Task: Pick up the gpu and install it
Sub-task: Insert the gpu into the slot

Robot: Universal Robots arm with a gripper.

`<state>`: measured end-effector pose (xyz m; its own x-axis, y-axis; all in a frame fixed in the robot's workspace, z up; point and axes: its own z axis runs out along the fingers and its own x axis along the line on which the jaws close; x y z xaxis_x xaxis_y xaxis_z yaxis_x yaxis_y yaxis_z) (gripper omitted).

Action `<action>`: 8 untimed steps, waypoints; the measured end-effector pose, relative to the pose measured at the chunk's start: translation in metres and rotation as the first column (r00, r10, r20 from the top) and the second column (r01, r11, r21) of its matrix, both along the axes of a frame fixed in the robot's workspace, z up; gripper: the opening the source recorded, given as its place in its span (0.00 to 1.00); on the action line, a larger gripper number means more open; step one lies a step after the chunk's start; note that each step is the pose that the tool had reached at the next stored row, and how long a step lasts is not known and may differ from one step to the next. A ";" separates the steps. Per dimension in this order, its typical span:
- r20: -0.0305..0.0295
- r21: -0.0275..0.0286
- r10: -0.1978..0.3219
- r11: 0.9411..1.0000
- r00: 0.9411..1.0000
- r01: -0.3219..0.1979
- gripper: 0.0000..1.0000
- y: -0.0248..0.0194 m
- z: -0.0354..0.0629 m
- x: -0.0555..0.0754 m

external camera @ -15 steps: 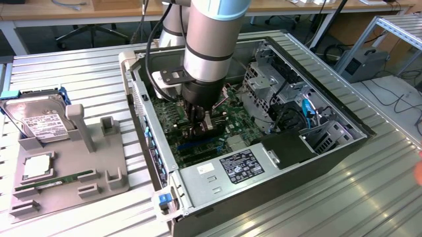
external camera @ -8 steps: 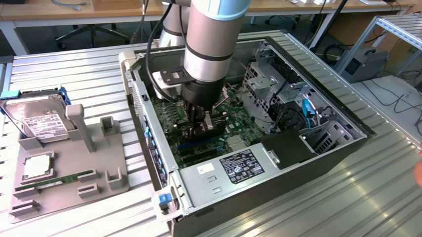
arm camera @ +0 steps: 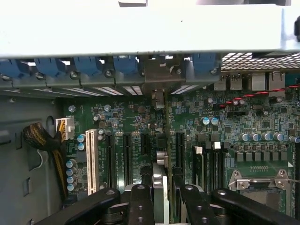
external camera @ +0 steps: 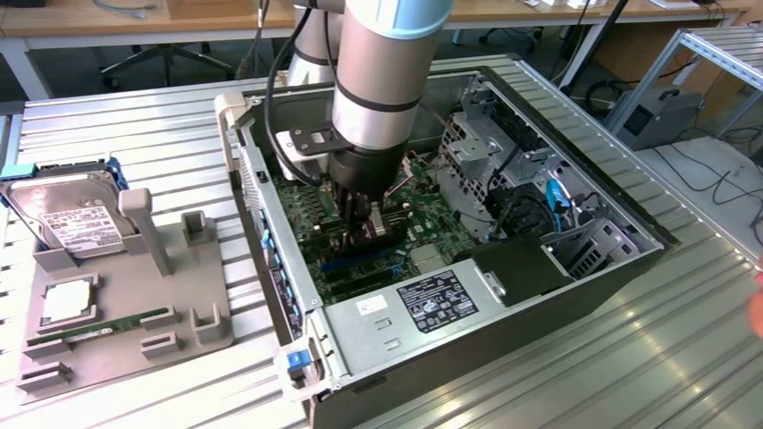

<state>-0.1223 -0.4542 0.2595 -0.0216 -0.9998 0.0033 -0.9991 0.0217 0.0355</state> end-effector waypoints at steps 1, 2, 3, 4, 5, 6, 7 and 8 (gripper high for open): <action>0.000 0.000 0.000 1.000 1.000 0.000 0.27 0.0000 -0.0002 0.000; 0.000 0.000 0.001 1.000 1.000 -0.001 0.27 0.0000 -0.0007 0.000; 0.000 0.000 0.001 1.000 1.000 -0.001 0.27 0.0000 -0.0009 0.000; 0.000 0.000 0.001 1.000 1.000 -0.001 0.27 0.0000 -0.0010 0.000; 0.000 0.000 0.001 1.000 1.000 -0.001 0.27 0.0000 -0.0011 0.000; 0.000 0.000 0.001 1.000 1.000 -0.001 0.27 0.0000 -0.0013 0.000; 0.000 0.000 0.001 1.000 1.000 -0.001 0.27 0.0000 -0.0015 0.000; 0.000 0.000 0.001 1.000 1.000 -0.001 0.27 0.0000 -0.0018 0.000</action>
